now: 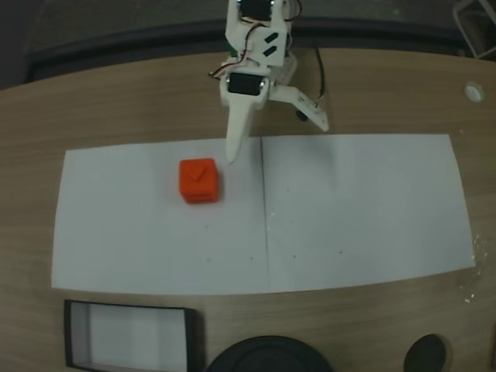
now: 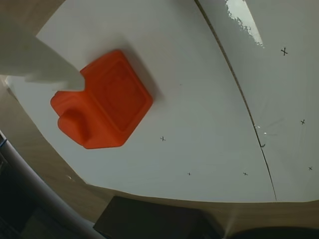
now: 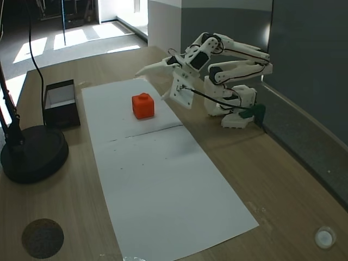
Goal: Grab a orange square and put it in the box.
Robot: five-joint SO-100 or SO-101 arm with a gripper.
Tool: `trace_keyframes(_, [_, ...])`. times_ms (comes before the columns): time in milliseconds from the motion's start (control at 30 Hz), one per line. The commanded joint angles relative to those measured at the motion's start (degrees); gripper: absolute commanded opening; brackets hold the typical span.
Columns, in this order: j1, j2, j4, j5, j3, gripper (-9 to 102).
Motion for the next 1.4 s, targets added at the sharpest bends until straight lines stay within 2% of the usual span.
trace_keyframes(0, [3.6, -10.0, 0.1, 0.0, -9.1, 43])
trace_keyframes(267, [12.4, -33.9, 0.2, -5.1, -19.0, 43])
trace_keyframes(533, [12.9, -50.6, -0.4, -6.3, -25.0, 42])
trace_keyframes(767, [12.7, -57.5, -0.6, -6.5, -29.5, 42])
trace_keyframes(833, [12.7, -58.9, -0.7, -7.2, -30.8, 36])
trace_keyframes(1000, [12.8, -62.0, -0.7, -7.6, -33.9, 12])
trace_keyframes(1200, [12.5, -63.8, -2.4, -7.1, -36.8, 9])
trace_keyframes(1367, [11.7, -60.5, 0.4, -6.8, -50.3, 9])
